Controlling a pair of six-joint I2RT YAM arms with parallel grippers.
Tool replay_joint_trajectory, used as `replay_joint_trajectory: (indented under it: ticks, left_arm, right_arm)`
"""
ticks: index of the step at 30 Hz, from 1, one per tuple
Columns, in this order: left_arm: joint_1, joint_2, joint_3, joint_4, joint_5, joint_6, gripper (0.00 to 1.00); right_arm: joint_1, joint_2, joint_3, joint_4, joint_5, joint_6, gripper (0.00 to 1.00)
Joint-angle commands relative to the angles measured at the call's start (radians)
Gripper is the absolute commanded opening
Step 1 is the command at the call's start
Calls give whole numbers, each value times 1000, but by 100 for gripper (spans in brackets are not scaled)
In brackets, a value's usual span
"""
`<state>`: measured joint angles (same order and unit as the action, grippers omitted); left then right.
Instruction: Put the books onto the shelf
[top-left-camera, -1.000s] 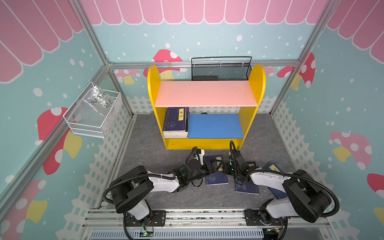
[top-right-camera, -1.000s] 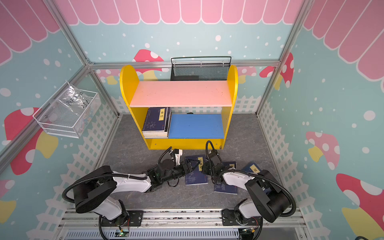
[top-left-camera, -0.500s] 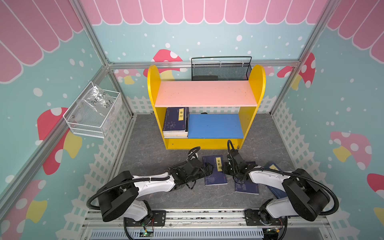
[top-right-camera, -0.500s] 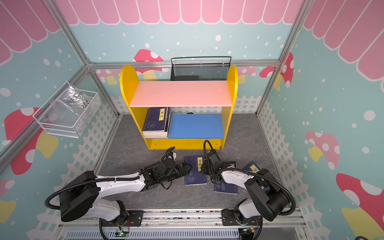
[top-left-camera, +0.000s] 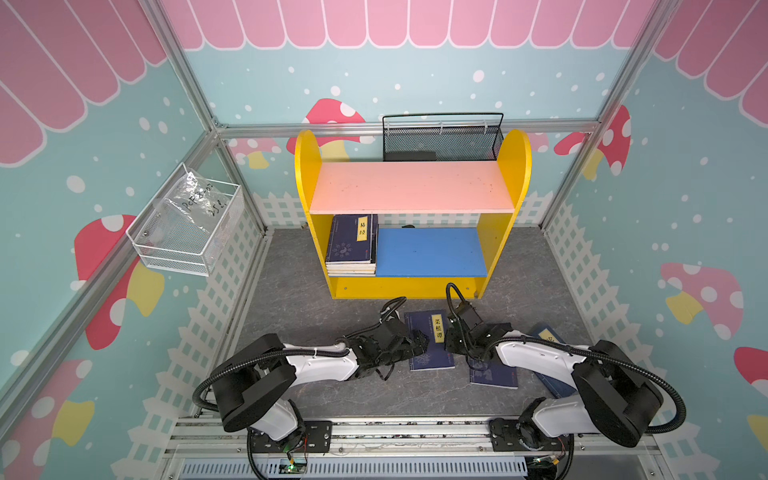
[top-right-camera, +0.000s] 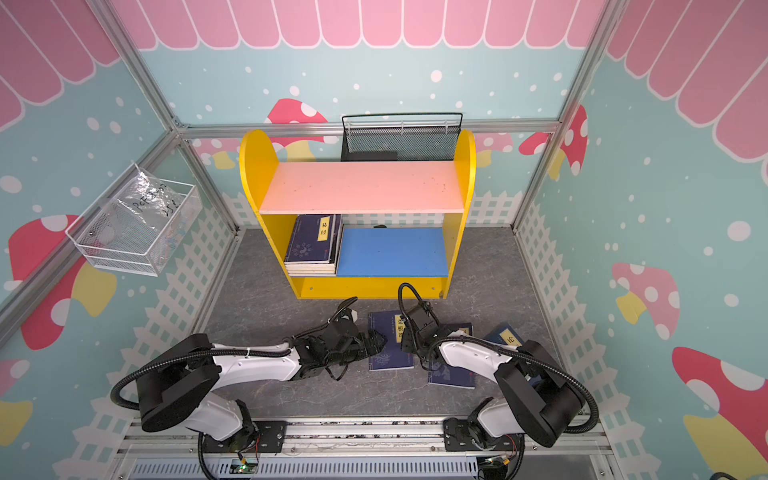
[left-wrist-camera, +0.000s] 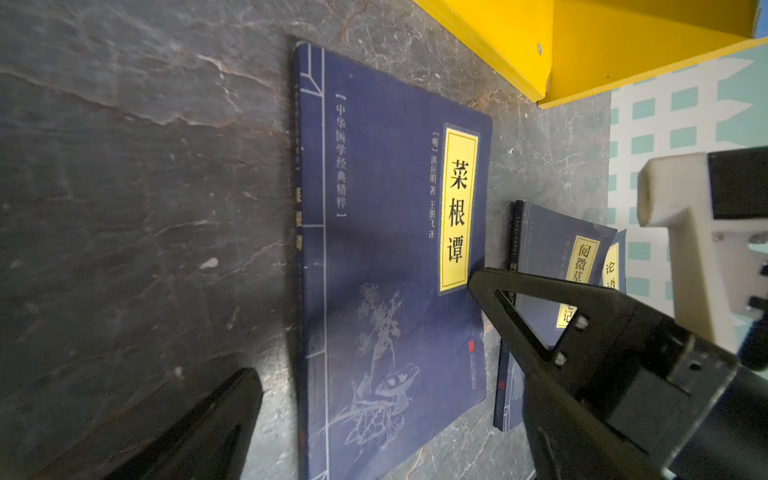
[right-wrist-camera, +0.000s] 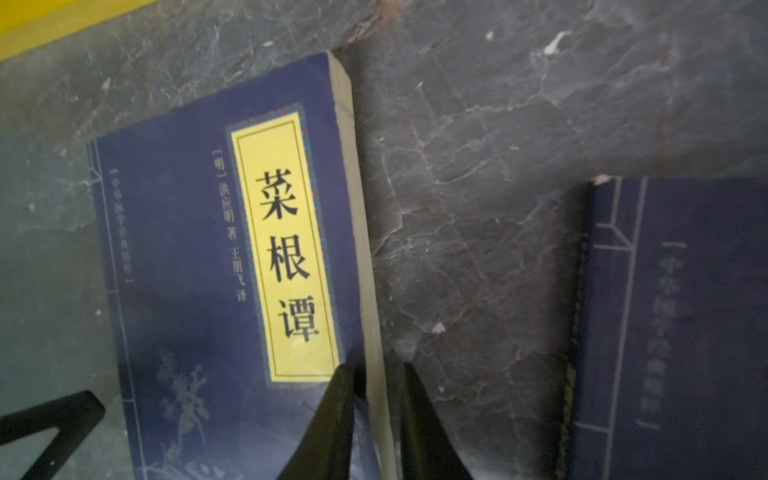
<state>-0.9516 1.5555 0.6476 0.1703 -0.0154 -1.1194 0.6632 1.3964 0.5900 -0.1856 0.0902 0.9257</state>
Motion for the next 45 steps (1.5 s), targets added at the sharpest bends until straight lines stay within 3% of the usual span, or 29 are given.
replay_joint_trajectory:
  ticks: [1,11,18,21,39,45]
  left_arm:
    - [-4,37,26,79,46,-25,99]
    - [-4,61,66,219,132,-14,99]
    - [14,103,-24,678,196,-131,98]
    - [23,110,-46,794,189,-166,98]
    - [40,124,-120,993,125,-188,97]
    - [47,147,-119,974,121,-208,97]
  right_arm:
    - [3,43,-22,-116,15,-3,18]
    - [27,169,-2,-45,-49,-31,14]
    - [37,204,-32,78,-161,-18,14]
    - [41,217,-27,83,-168,-18,14]
    - [47,257,-12,123,-212,-25,13]
    - [47,261,-6,123,-214,-27,13]
